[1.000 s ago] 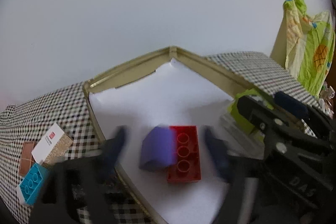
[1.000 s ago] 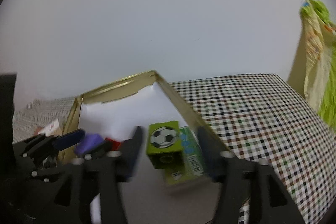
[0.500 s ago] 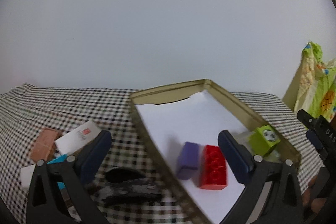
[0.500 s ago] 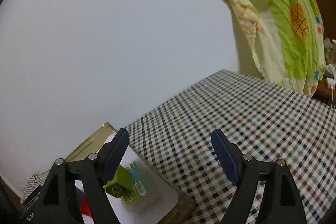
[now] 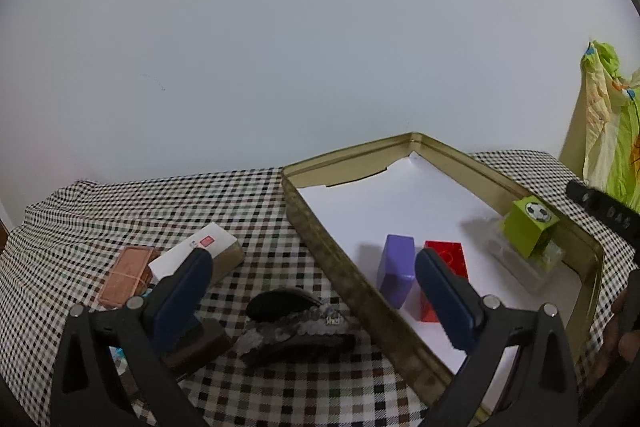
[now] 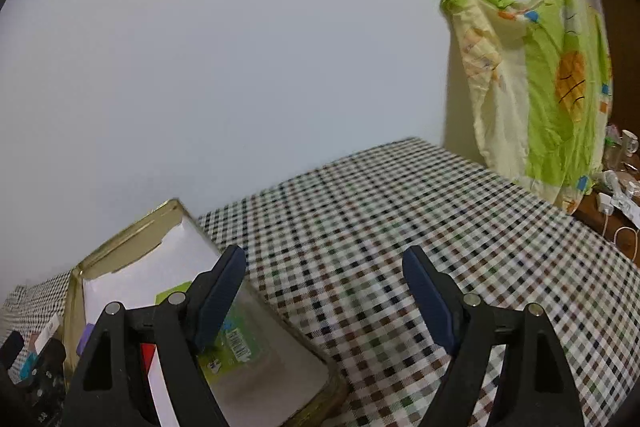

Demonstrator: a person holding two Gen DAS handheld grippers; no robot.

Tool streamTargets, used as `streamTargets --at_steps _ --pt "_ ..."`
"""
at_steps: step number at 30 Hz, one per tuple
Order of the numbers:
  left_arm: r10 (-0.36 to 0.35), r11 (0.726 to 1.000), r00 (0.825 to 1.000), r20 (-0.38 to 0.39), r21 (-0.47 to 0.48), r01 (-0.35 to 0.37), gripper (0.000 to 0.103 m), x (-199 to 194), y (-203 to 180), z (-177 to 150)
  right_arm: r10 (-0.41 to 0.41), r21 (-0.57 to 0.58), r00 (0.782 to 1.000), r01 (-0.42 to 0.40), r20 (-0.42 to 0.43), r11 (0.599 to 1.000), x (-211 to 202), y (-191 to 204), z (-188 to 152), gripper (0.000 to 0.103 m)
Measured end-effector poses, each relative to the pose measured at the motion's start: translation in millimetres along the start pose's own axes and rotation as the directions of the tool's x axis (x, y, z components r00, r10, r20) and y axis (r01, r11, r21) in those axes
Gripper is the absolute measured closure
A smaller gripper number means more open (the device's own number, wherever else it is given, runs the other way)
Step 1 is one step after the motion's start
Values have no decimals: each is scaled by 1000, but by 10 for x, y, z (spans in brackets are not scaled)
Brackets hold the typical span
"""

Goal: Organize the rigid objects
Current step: 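Withdraw both tools from the tray toward the remaining objects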

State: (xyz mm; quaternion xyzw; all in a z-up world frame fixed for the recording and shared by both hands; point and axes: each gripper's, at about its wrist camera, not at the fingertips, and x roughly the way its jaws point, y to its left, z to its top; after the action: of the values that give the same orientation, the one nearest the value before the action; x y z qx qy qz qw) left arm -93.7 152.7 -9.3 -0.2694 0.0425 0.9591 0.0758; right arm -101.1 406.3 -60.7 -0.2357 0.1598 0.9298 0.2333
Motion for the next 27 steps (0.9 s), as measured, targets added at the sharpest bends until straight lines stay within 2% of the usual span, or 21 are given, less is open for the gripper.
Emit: streamTargets --at_steps 4,10,12,15,20,24,27 --pt "4 1000 1000 -21 -4 -4 1 40 25 0 47 -36 995 -50 -94 998 123 110 -36 20" --pt "2 1000 999 -36 -3 -2 1 42 29 0 117 -90 982 -131 -151 987 183 272 -105 19" --pt "1 1000 999 -39 0 -1 1 43 35 -5 124 -89 982 -138 -146 986 164 270 -110 18" --pt "2 1000 999 -35 2 -2 1 31 54 -5 139 -48 985 -144 -102 988 77 210 -112 18" --pt "6 1000 999 -36 13 -5 1 13 85 -13 110 -67 994 -109 5 992 -109 230 -97 18" --pt "3 999 999 -38 38 -2 1 -40 119 -43 100 -112 990 -88 102 990 -300 305 -115 18" --pt "-2 998 999 -47 56 4 1 -76 166 -83 102 -126 985 -84 139 988 -396 370 -137 18"
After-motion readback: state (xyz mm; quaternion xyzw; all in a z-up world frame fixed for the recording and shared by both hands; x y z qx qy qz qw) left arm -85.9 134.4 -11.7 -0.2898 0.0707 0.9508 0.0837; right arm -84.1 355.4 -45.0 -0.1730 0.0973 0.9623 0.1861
